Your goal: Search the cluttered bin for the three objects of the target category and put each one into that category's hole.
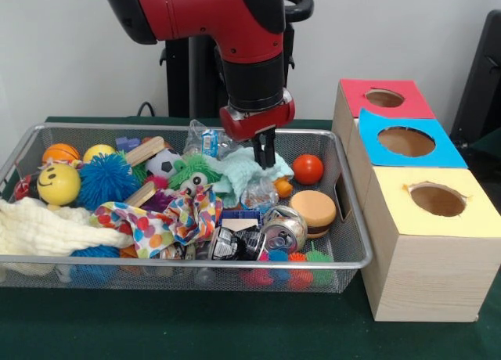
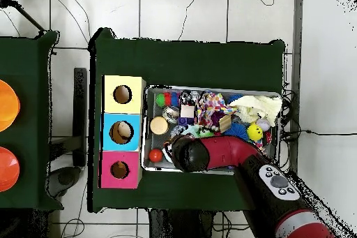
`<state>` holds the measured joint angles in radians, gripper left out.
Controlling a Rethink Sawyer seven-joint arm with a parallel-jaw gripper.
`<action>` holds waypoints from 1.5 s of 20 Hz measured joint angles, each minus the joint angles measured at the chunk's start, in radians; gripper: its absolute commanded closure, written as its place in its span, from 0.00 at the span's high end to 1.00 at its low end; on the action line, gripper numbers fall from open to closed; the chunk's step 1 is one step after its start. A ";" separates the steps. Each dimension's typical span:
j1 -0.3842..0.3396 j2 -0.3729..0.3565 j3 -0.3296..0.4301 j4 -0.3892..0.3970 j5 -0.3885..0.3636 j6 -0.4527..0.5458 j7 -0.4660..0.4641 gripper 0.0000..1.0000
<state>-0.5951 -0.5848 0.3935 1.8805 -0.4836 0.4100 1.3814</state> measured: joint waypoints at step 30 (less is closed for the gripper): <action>-0.006 -0.082 0.003 0.001 0.000 0.010 0.000 0.00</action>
<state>-0.6009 -0.6670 0.3967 1.8819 -0.4841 0.4203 1.3814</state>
